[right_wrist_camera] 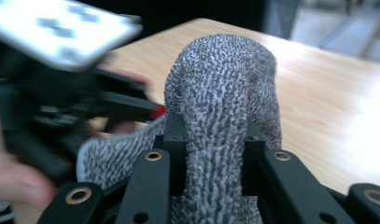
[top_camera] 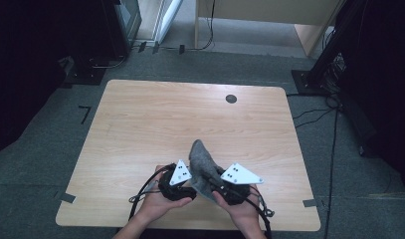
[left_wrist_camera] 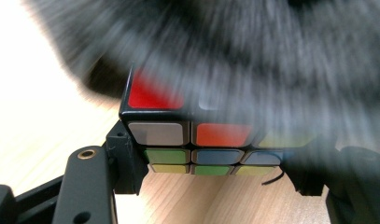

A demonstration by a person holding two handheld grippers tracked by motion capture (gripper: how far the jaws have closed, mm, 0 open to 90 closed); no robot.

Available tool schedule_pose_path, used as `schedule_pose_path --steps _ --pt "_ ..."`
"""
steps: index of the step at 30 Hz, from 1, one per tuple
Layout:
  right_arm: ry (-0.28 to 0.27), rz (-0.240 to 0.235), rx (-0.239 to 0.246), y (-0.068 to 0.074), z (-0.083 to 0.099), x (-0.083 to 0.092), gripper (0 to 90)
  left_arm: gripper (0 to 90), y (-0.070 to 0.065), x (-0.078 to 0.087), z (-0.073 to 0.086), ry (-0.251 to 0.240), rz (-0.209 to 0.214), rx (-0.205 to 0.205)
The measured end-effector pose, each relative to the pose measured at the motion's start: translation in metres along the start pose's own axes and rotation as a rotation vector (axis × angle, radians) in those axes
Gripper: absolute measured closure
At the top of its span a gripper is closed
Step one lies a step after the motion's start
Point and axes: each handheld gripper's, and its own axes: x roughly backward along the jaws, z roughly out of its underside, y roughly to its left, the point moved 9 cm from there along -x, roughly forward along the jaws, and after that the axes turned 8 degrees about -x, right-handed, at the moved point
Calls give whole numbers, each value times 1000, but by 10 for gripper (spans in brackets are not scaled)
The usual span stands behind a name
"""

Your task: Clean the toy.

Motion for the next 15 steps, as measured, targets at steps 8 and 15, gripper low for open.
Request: schedule_pose_path --steps 8,15 --pt "-86 122 -180 -50 -1 14 753 348 9 15 -9 -109 13 39" --pt "-55 -68 -266 -43 13 0 753 348 9 29 -18 -218 31 25"
